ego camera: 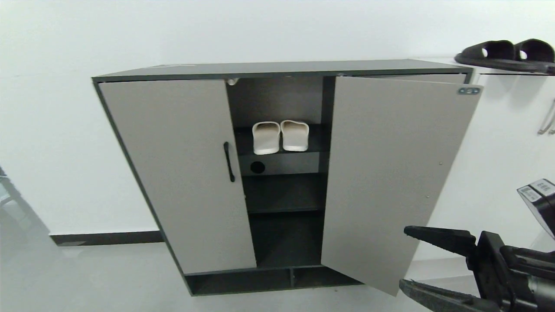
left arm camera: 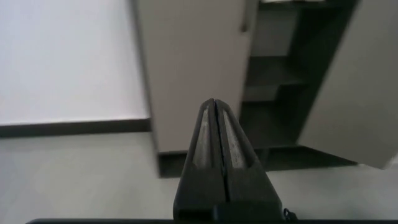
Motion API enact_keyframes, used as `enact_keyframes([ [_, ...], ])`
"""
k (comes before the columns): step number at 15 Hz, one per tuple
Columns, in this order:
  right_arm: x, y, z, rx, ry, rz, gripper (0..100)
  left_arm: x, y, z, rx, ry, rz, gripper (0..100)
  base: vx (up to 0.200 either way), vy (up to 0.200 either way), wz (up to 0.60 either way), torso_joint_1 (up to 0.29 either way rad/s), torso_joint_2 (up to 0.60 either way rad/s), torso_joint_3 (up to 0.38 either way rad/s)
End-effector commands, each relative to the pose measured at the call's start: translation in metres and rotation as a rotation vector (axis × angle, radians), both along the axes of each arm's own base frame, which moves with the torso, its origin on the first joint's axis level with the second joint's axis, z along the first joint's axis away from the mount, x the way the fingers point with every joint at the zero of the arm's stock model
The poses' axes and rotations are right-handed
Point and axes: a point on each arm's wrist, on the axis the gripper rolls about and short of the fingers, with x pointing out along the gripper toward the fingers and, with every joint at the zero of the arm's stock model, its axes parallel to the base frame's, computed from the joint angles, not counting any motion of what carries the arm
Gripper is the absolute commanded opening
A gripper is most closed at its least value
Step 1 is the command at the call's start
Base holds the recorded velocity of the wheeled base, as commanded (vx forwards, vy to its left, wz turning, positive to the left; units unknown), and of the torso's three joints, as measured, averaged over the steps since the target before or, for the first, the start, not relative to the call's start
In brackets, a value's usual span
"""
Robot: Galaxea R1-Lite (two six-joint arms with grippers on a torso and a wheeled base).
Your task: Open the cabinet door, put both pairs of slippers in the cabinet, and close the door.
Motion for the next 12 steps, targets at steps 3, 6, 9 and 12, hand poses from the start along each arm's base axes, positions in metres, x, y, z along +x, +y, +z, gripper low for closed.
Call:
enact_keyframes([
  [3, 0.0004, 0.0006, -0.0013, -0.004, 0.005, 0.003, 100, 0.0001, 0.0, 0.0001, -0.001, 0.001, 0.001, 0, 0.0, -0.2, 0.0, -0.002, 0.0, 0.002],
  [6, 0.001, 0.0011, -0.0022, -0.012, 0.002, 0.0, 100, 0.0001, 0.0, 0.0002, -0.001, 0.0, 0.001, 0, 0.0, -0.2, 0.2, 0.006, 0.01, 0.005],
  [9, 0.0004, 0.0006, -0.0032, -0.015, 0.003, 0.002, 100, 0.0001, 0.0, 0.0001, -0.001, 0.001, 0.001, 0, 0.0, -0.2, 0.4, 0.004, 0.0, 0.006],
  [12, 0.0003, 0.0005, -0.0036, -0.016, 0.004, 0.003, 100, 0.0001, 0.0, 0.0001, -0.002, 0.001, 0.001, 0, 0.0, -0.2, 0.0, 0.002, 0.0, -0.001],
])
